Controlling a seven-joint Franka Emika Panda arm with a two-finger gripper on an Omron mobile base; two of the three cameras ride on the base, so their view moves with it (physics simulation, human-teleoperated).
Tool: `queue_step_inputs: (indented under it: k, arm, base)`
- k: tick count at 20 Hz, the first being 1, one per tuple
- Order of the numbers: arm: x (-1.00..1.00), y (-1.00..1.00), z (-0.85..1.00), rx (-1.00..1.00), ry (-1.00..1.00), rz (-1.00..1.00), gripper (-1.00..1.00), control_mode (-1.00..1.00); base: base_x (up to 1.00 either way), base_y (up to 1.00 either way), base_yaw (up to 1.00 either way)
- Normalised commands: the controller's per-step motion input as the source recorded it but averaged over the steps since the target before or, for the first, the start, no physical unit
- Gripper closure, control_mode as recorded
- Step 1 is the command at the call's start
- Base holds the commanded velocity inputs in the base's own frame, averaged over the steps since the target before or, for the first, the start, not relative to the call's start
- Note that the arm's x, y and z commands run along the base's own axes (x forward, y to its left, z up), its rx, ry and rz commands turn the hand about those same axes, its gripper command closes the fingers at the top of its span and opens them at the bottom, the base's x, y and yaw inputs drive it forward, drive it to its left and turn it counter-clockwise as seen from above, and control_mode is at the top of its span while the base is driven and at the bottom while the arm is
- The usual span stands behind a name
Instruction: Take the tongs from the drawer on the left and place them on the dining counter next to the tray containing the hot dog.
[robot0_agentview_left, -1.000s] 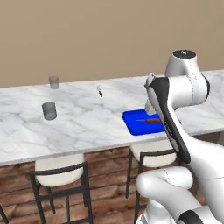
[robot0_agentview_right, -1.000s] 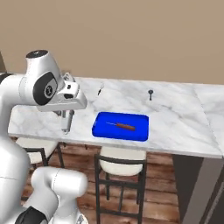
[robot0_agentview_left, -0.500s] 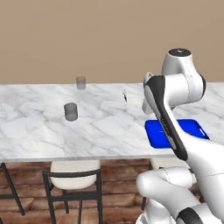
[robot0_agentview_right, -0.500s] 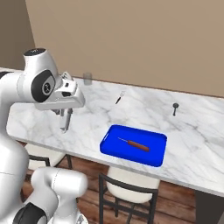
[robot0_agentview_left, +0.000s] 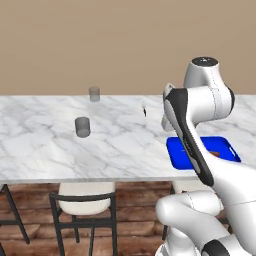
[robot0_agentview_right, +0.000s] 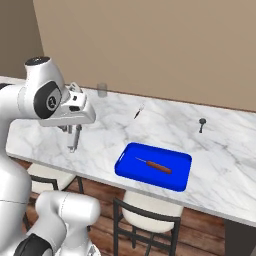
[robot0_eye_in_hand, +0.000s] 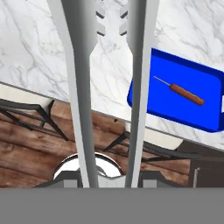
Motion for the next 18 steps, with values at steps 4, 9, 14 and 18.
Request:
queue_step_inputs:
  k: [4,9,14,18]
  arm:
    - [0.0,0.0,0.0,0.0,0.0,0.0,1.0,1.0]
    - [0.42,-0.38,-0.12,0.09,0.25,0.0,1.0,-1.0]
    - [0.8,-0.3,-0.28,0.13,0.28,-0.02,1.0,-1.0]
    - [0.93,0.0,-0.36,0.02,0.26,-0.12,1.0,-1.0]
  base:
    - [0.13,-0.04,0.0]
    - [0.0,0.0,0.0]
    - [0.0,0.0,0.0]
    - [0.0,0.0,0.0]
